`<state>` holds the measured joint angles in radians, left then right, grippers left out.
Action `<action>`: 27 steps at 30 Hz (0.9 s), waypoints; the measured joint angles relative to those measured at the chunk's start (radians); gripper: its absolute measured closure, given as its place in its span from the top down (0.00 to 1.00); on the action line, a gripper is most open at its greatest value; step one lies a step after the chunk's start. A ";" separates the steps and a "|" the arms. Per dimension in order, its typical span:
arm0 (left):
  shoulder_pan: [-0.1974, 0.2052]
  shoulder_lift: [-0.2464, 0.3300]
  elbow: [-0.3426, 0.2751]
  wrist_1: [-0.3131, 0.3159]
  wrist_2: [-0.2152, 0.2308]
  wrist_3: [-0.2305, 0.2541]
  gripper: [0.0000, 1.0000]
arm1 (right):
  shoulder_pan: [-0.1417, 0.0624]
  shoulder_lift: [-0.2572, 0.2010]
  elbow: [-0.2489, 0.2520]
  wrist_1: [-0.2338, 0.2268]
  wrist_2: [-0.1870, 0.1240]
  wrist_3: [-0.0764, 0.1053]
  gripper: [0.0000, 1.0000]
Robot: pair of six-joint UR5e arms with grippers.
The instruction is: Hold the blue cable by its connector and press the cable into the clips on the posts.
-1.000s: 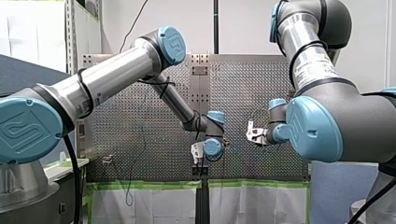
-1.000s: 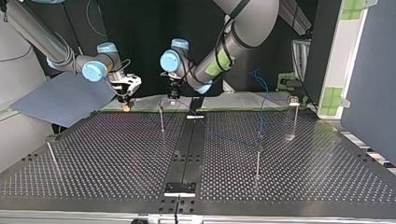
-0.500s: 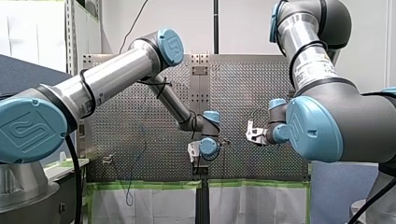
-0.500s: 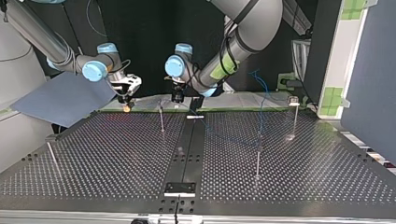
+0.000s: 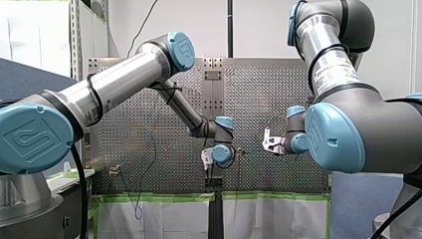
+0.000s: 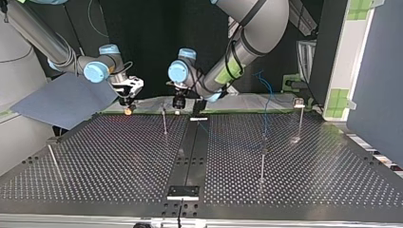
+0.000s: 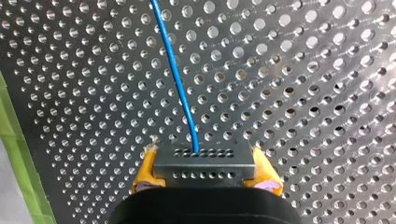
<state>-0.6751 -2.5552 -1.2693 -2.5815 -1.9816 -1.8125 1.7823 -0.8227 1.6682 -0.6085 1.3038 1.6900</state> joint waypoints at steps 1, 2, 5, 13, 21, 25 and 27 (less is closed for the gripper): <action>0.000 0.000 0.004 -0.001 0.000 0.000 0.00 | 0.000 0.001 0.000 -0.001 0.000 0.000 0.00; 0.000 0.000 0.007 -0.001 0.000 0.000 0.00 | 0.000 0.001 0.000 -0.002 0.000 0.000 0.00; 0.001 0.000 0.014 -0.003 -0.003 -0.001 0.00 | 0.002 0.003 0.000 -0.006 0.000 -0.001 0.00; -0.002 -0.004 0.016 -0.002 -0.004 0.001 0.00 | 0.002 0.007 0.000 -0.014 0.000 -0.003 0.00; -0.012 -0.033 0.038 -0.005 0.000 0.001 0.00 | 0.002 0.013 0.000 -0.017 -0.001 -0.008 0.00; -0.010 -0.044 0.069 -0.012 0.006 -0.001 0.00 | 0.002 0.014 0.000 -0.018 -0.001 -0.010 0.00; -0.006 -0.045 0.088 -0.020 0.009 -0.002 0.00 | 0.002 0.015 0.000 -0.019 -0.001 -0.010 0.00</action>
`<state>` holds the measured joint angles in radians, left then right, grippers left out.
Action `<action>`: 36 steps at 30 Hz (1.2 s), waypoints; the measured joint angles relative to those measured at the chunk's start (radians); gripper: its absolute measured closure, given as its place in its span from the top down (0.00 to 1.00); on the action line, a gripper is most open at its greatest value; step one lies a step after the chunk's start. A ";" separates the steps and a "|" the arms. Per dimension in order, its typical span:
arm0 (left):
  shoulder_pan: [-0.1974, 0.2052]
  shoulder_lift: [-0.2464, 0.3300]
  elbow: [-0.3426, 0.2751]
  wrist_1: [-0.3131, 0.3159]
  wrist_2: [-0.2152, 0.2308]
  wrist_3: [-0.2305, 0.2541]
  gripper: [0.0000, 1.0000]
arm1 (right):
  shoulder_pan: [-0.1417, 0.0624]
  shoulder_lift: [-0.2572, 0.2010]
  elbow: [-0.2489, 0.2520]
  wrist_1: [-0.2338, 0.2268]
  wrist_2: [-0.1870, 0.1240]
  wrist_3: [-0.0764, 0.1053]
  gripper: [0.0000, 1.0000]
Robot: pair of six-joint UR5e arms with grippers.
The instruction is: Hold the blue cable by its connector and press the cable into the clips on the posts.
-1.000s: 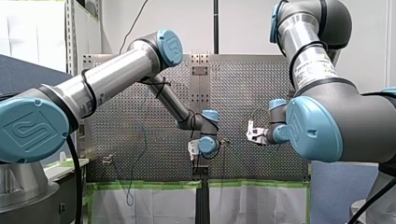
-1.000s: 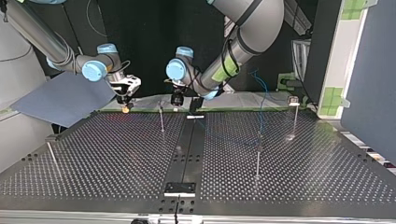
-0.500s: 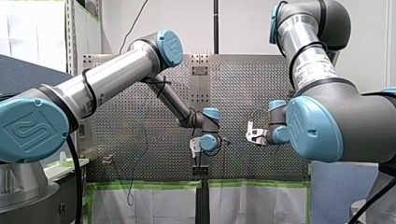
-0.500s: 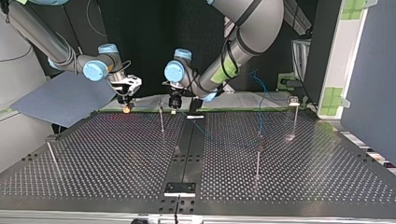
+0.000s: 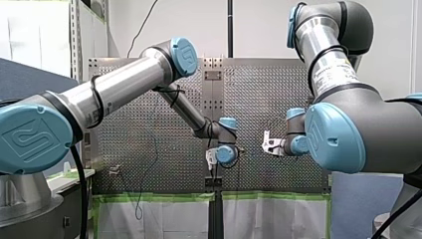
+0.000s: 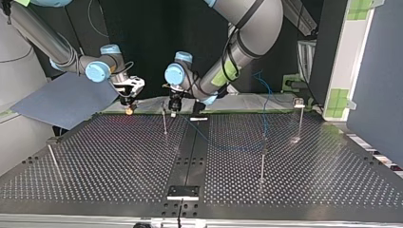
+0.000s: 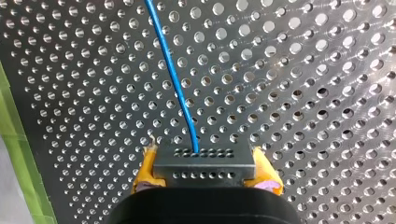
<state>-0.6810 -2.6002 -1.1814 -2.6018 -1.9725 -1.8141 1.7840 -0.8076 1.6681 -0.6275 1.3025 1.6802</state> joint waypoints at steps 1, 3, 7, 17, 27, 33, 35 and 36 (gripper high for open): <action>0.001 0.000 0.007 -0.004 0.001 0.000 0.00 | 0.000 0.000 0.000 -0.001 0.000 0.000 0.00; 0.004 -0.001 0.019 -0.010 0.004 -0.001 0.00 | -0.001 0.001 0.000 -0.004 0.000 0.000 0.00; 0.007 -0.002 0.028 -0.013 0.008 -0.004 0.00 | -0.002 0.002 -0.001 -0.015 0.001 0.002 0.00; 0.017 -0.024 0.038 -0.016 0.029 -0.007 0.00 | -0.007 0.003 -0.009 -0.036 0.003 0.003 0.00; 0.045 -0.025 0.095 -0.027 0.037 -0.007 0.00 | -0.011 0.004 -0.032 -0.050 0.013 0.010 0.00; 0.057 -0.026 0.104 -0.028 0.041 -0.007 0.00 | -0.014 0.005 -0.048 -0.050 0.020 0.013 0.00; 0.059 -0.026 0.105 -0.028 0.042 -0.007 0.00 | -0.014 0.006 -0.054 -0.050 0.021 0.014 0.00; 0.060 -0.026 0.105 -0.028 0.042 -0.006 0.00 | -0.014 0.006 -0.057 -0.049 0.021 0.014 0.00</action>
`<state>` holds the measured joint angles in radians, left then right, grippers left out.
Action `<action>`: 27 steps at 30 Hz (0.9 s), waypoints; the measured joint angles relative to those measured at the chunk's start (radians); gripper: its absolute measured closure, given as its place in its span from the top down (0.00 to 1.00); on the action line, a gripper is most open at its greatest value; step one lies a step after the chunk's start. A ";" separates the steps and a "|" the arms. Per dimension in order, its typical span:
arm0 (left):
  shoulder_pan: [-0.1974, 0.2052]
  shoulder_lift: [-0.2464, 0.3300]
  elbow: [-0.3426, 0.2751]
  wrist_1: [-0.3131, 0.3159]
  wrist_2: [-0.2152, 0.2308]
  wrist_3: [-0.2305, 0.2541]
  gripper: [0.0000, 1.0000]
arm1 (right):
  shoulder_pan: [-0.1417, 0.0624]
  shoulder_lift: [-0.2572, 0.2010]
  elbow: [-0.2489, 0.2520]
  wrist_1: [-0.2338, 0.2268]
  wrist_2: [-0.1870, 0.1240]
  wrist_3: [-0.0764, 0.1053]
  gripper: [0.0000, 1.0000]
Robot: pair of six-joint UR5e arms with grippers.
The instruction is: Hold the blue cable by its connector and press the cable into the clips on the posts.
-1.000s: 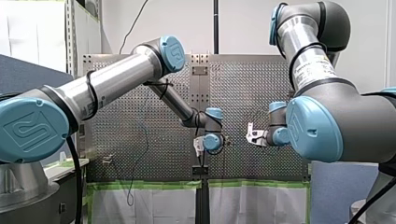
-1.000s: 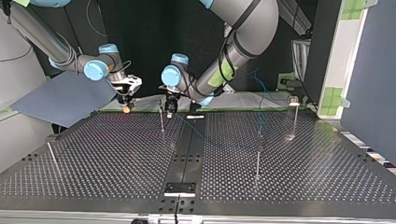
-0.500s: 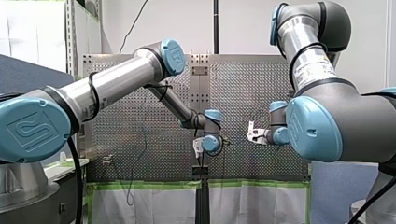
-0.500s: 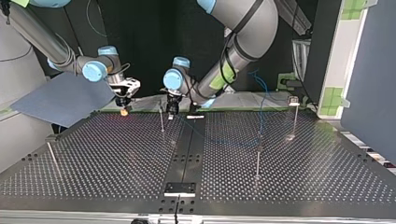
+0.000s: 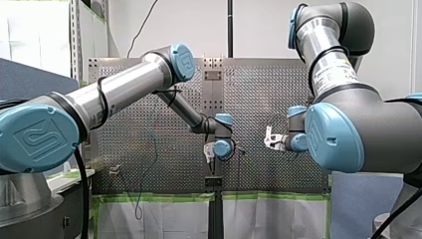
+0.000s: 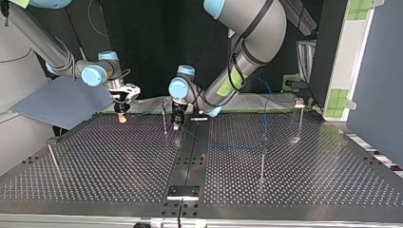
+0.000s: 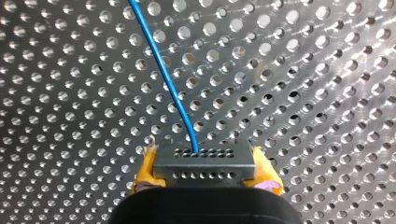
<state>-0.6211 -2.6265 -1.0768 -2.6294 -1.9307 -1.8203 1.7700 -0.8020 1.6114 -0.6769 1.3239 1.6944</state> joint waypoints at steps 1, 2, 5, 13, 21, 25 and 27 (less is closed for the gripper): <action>0.001 0.000 0.000 0.000 0.000 0.000 0.00 | 0.000 0.000 -0.003 0.000 0.001 0.001 0.00; 0.002 0.000 0.000 0.000 0.000 0.000 0.00 | 0.000 0.000 -0.004 0.000 0.001 0.002 0.00; 0.004 0.000 0.000 0.000 0.000 0.002 0.00 | 0.000 0.001 -0.008 -0.001 0.003 0.003 0.00; 0.009 0.000 0.000 0.000 0.003 0.005 0.00 | 0.000 0.019 -0.030 0.008 0.002 0.005 0.00; 0.014 0.001 0.000 -0.002 0.003 0.024 0.00 | 0.005 0.045 -0.056 0.046 0.002 -0.002 0.00; 0.012 0.001 0.000 -0.010 0.003 0.046 0.56 | 0.003 0.046 -0.059 0.049 0.001 -0.001 0.00; 0.009 0.001 0.000 -0.017 -0.001 0.061 0.88 | 0.002 0.046 -0.059 0.049 0.000 0.000 0.00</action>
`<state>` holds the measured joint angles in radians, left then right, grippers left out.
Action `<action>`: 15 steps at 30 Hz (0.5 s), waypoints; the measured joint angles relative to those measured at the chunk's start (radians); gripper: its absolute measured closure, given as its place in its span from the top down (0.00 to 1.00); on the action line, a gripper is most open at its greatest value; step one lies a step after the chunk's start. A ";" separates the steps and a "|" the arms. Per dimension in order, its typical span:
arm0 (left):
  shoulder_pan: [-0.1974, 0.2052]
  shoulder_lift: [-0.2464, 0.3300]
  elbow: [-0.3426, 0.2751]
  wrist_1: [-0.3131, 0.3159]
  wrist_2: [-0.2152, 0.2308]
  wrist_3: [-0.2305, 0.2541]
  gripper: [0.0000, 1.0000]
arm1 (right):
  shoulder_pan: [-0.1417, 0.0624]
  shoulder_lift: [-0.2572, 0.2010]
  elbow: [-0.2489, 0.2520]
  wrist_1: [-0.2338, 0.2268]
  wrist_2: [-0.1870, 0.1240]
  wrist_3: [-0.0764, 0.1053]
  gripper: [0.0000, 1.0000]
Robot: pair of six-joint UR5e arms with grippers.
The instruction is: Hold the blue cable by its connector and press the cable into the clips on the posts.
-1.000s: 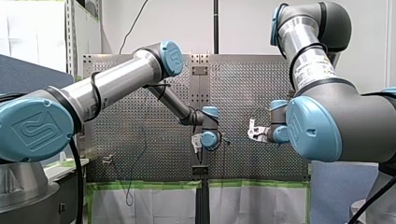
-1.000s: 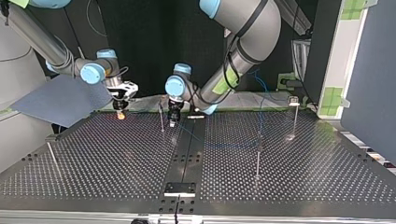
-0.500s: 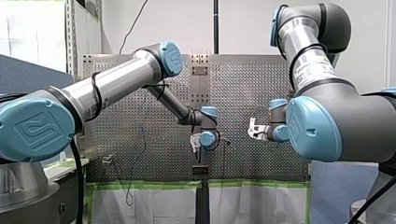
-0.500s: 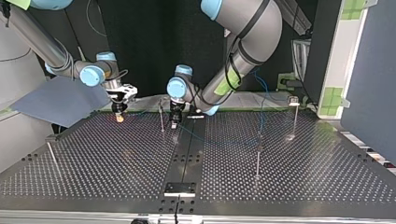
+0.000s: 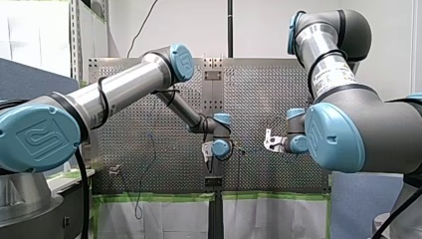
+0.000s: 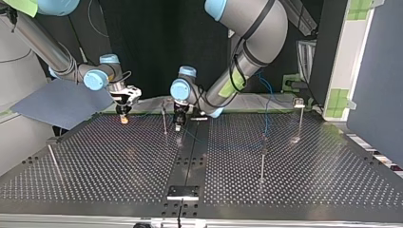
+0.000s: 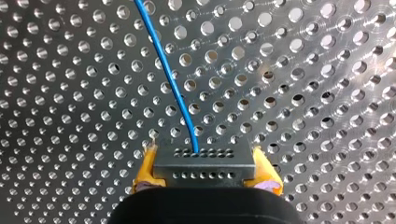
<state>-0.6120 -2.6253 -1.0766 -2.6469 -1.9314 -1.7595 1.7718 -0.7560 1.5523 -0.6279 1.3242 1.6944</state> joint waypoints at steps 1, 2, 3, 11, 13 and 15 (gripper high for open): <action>-0.001 0.000 0.000 -0.005 -0.003 0.006 1.00 | -0.001 0.000 0.000 0.000 0.000 0.000 0.00; -0.003 0.000 0.000 -0.010 -0.007 0.013 1.00 | -0.001 0.000 0.000 0.000 0.000 0.001 0.00; -0.005 0.000 0.000 -0.019 -0.013 0.021 1.00 | -0.002 0.000 0.000 0.000 0.000 0.001 0.00; -0.009 0.000 0.000 -0.089 -0.060 0.087 1.00 | -0.002 0.001 0.000 0.004 -0.002 0.002 0.00; -0.011 0.000 0.000 -0.107 -0.062 0.105 1.00 | -0.002 0.000 0.000 0.005 -0.002 0.002 0.00; -0.016 0.001 0.000 -0.126 -0.064 0.118 1.00 | -0.002 0.000 0.000 0.008 -0.002 0.003 0.00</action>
<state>-0.6282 -2.6244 -1.0767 -2.7731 -1.9958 -1.6419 1.7695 -0.7556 1.5522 -0.6195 1.3219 1.6969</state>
